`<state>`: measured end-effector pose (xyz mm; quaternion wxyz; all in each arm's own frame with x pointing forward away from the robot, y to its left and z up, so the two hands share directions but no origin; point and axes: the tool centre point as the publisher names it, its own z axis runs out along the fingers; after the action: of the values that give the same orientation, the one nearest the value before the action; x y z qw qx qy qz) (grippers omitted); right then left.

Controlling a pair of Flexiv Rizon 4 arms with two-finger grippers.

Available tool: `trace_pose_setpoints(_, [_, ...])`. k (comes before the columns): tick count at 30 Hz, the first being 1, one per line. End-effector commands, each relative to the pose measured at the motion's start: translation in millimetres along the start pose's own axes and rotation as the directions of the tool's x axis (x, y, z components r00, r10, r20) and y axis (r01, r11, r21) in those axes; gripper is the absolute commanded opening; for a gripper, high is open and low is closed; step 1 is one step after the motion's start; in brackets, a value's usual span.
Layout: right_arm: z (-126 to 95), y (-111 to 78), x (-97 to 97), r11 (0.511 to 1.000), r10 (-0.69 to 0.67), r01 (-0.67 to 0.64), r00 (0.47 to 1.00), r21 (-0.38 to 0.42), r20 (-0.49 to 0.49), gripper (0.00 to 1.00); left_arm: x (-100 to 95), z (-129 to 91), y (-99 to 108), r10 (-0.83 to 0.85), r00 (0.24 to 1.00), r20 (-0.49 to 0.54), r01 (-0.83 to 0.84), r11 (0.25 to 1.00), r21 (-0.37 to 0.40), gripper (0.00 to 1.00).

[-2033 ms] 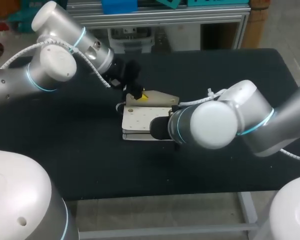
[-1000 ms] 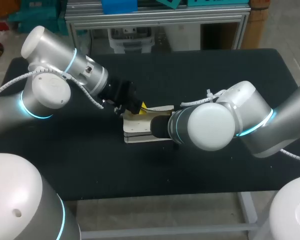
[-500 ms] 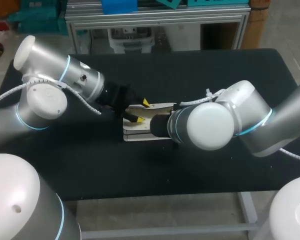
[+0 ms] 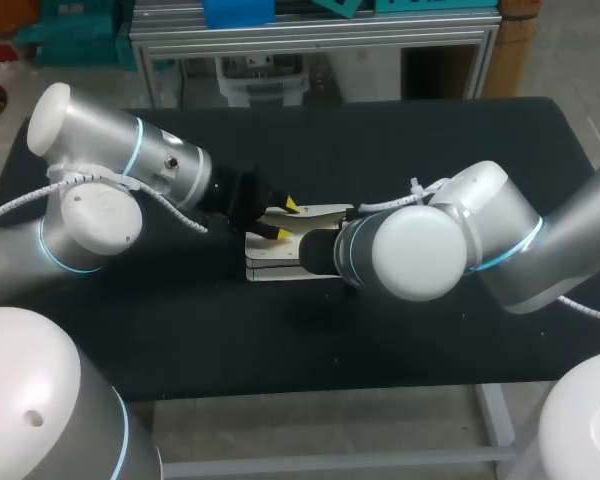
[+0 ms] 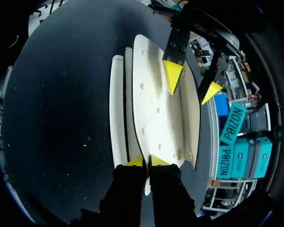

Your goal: Pick up the bag, open it, inspect its contents, close it, and place it on the opposite side

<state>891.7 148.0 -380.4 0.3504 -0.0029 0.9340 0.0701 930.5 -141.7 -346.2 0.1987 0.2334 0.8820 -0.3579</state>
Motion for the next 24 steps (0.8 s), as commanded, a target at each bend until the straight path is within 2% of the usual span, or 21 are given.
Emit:
trace_pose_setpoints(1, [3.2,-1.1,4.3,1.000,0.001,-0.001,0.999,-0.007,0.032,0.00,7.2,-0.6,1.0,0.016,0.998,-0.056,-0.015,1.000,0.016,0.00])
trace_pose_setpoints(7, [3.2,-1.1,4.3,1.000,0.001,-0.001,0.999,-0.007,0.032,0.00,30.4,7.0,1.2,0.028,0.988,-0.150,-0.027,1.000,0.006,0.00])
trace_pose_setpoints(15, [3.2,-1.1,4.3,1.000,0.001,-0.001,0.999,-0.007,0.032,0.00,31.0,11.6,6.5,-0.019,0.978,-0.210,0.028,0.999,0.037,0.00])
trace_pose_setpoints(17, [3.2,-1.1,4.3,1.000,0.001,-0.001,0.999,-0.007,0.032,0.00,31.3,9.6,4.0,-0.023,0.975,-0.222,0.032,0.999,0.036,0.27])
trace_pose_setpoints(18, [3.2,-1.1,4.3,1.000,0.001,-0.001,0.999,-0.007,0.032,0.00,31.3,7.7,3.0,-0.024,0.975,-0.222,0.032,0.999,0.036,0.33])
trace_pose_setpoints(22, [3.2,-1.1,4.3,1.000,0.001,-0.001,0.999,-0.007,0.032,0.00,29.7,-3.6,0.8,-0.036,0.976,-0.212,0.047,0.998,0.044,0.44])
trace_pose_setpoints(24, [3.2,-1.1,4.3,1.000,0.001,-0.001,0.999,-0.007,0.032,0.00,27.7,-8.8,-0.2,-0.044,0.979,-0.199,0.055,0.997,0.048,0.42])
